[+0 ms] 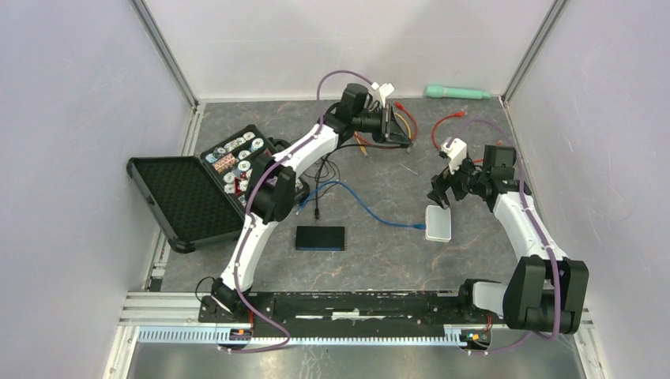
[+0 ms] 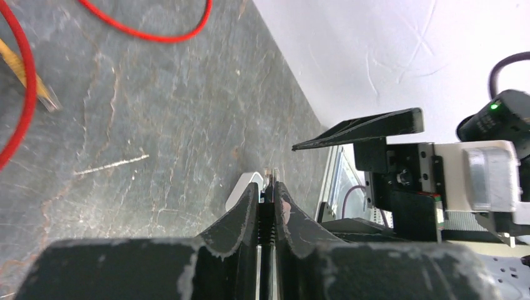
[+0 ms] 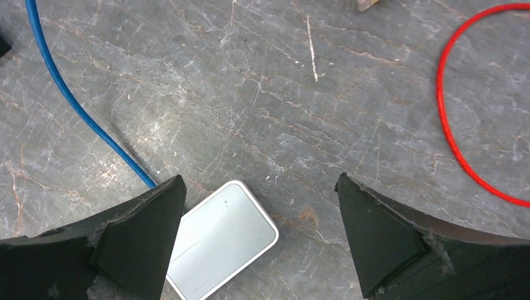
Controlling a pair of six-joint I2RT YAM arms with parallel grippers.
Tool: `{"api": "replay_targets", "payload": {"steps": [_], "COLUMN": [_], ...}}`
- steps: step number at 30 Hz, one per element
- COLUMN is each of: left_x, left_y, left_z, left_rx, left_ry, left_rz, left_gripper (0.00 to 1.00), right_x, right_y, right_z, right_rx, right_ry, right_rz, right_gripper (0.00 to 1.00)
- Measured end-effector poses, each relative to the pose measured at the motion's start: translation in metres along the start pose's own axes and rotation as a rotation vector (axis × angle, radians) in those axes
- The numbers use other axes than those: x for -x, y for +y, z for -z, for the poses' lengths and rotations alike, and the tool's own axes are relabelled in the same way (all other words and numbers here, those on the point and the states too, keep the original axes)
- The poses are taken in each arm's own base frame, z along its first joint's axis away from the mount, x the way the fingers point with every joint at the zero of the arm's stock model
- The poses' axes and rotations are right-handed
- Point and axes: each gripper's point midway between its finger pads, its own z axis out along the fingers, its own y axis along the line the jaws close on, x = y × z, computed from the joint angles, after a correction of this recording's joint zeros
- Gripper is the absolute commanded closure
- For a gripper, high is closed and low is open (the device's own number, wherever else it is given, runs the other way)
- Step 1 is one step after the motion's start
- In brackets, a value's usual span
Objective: Pull the plug from the switch port
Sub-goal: Place the connector at the corner of the board.
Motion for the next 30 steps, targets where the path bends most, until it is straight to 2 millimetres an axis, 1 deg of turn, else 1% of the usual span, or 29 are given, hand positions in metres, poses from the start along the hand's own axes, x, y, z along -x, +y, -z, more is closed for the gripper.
{"api": "replay_targets", "payload": {"steps": [1, 4, 10, 16, 19, 21, 24, 26, 30], "left_x": [0.008, 0.022, 0.044, 0.076, 0.088, 0.096, 0.103, 0.104, 0.103], "left_y": [-0.005, -0.015, -0.041, -0.081, -0.095, -0.101, -0.108, -0.11, -0.113], "left_z": [0.004, 0.012, 0.017, 0.027, 0.035, 0.04, 0.047, 0.05, 0.056], "left_rx": [-0.005, -0.015, -0.064, -0.145, -0.176, -0.195, -0.228, -0.252, -0.305], "left_ry": [-0.015, -0.043, -0.095, -0.185, -0.229, -0.263, -0.302, -0.318, -0.344], "left_rz": [-0.012, -0.037, -0.079, -0.146, -0.146, -0.116, -0.039, 0.026, 0.163], "left_gripper": [0.98, 0.98, 0.98, 0.98, 0.98, 0.98, 0.98, 0.98, 0.98], "right_x": [0.002, 0.004, 0.002, 0.001, 0.007, 0.02, 0.048, 0.074, 0.123], "right_y": [-0.001, -0.003, -0.003, -0.001, 0.006, 0.011, 0.023, 0.038, 0.077], "right_z": [0.002, 0.005, 0.004, 0.006, 0.006, 0.006, 0.003, -0.001, -0.009], "right_rx": [-0.009, -0.028, -0.037, -0.046, -0.017, 0.014, 0.054, 0.091, 0.186], "right_ry": [-0.008, -0.026, -0.039, -0.061, -0.099, -0.15, -0.242, -0.321, -0.471], "right_rz": [0.0, -0.007, -0.029, -0.047, -0.059, -0.065, -0.04, -0.005, 0.052], "right_gripper": [0.02, 0.02, 0.02, 0.02, 0.07, 0.08, 0.09, 0.09, 0.1]}}
